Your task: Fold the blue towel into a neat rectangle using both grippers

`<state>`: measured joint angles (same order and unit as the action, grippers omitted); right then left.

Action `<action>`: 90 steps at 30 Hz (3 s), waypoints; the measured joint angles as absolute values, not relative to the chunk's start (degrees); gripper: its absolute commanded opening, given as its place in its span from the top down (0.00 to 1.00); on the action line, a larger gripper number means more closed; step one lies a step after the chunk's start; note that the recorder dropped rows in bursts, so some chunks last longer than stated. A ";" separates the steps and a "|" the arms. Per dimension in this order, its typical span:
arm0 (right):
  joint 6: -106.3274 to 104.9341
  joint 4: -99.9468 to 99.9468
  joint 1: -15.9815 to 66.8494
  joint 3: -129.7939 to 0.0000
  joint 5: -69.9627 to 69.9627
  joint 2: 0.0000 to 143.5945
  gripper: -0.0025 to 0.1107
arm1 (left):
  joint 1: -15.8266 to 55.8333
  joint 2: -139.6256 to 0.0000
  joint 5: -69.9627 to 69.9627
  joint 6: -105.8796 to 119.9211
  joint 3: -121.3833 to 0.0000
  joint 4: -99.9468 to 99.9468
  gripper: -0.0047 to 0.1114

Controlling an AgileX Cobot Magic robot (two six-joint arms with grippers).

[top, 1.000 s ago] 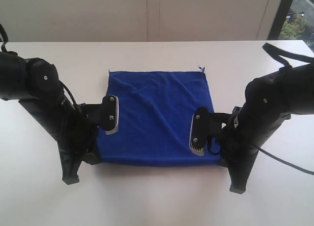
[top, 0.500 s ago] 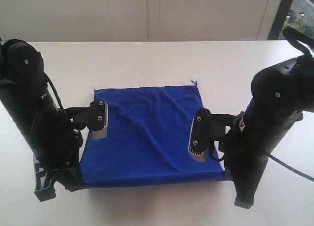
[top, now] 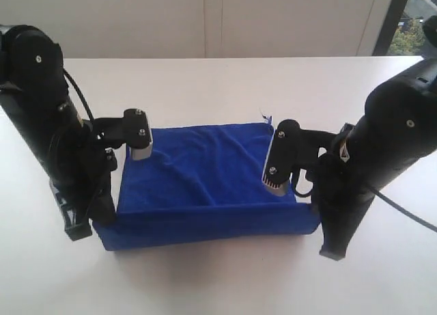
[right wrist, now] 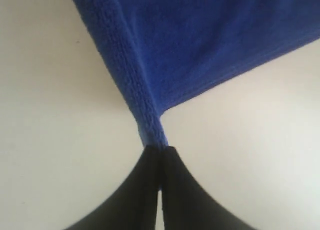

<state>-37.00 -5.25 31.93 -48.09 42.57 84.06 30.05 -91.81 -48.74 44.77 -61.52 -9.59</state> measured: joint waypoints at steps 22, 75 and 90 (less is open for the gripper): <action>-16.46 -32.61 28.30 -66.44 27.48 97.76 0.98 | 27.22 -93.62 -23.74 28.06 -69.12 8.58 0.96; -11.43 -35.14 23.58 -74.65 16.81 111.44 0.70 | 25.47 -104.50 -16.42 27.58 -73.77 11.59 0.57; 0.00 -14.78 21.64 -85.45 37.67 111.63 0.98 | 23.72 -104.84 -24.22 8.45 -82.26 5.23 0.96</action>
